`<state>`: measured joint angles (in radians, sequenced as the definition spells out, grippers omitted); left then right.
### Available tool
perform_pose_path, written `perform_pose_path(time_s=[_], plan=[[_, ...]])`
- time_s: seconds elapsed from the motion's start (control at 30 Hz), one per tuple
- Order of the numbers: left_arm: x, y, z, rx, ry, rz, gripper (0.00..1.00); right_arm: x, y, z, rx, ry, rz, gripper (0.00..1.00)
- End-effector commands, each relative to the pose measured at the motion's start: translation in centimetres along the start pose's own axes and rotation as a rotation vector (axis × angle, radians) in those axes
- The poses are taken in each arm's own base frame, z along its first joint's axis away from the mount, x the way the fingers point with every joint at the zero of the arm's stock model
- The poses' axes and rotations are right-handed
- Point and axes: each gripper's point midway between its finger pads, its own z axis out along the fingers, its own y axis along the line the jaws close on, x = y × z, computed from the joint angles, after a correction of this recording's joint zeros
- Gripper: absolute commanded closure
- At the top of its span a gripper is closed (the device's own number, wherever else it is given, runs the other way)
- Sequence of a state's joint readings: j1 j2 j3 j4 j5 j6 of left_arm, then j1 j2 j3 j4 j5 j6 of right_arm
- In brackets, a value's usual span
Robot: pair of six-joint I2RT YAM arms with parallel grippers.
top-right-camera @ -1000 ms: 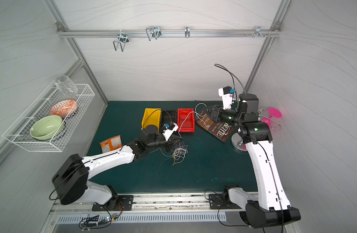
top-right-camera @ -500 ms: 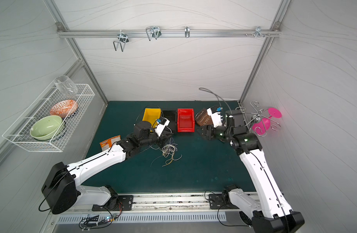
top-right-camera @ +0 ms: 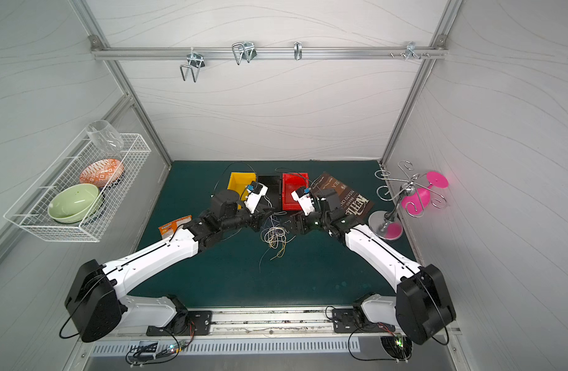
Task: Untangle and sort cables by color
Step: Untie the cable.
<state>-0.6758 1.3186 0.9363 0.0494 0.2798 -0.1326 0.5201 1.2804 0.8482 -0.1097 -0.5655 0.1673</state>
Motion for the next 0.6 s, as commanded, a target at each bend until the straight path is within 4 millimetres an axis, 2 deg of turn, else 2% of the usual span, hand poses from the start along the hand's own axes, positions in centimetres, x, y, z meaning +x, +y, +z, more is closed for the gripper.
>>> perform_pose_path(time_s=[0.0, 0.17, 0.33, 0.5, 0.57], plan=[[-3.1, -0.8, -1.1, 0.018, -0.089, 0.01, 1.0, -0.9, 1.6, 0.5, -0.13, -0.056, -0.066, 0.23], [-3.3, -0.8, -1.3, 0.015, -0.099, 0.009, 1.0, -0.5, 1.7, 1.6, -0.178, -0.045, -0.077, 0.22], [-3.6, -0.7, -1.5, 0.008, -0.108, 0.002, 1.0, 0.8, 2.0, 3.4, -0.206, 0.001, -0.087, 0.21], [-4.2, -1.0, -2.0, 0.013, -0.125, -0.001, 1.0, 1.3, 1.1, 4.3, -0.192, 0.005, -0.069, 0.28], [-4.5, -1.1, -2.2, 0.013, -0.136, 0.001, 1.0, 1.4, 1.0, 4.5, -0.202, 0.011, -0.058, 0.35]])
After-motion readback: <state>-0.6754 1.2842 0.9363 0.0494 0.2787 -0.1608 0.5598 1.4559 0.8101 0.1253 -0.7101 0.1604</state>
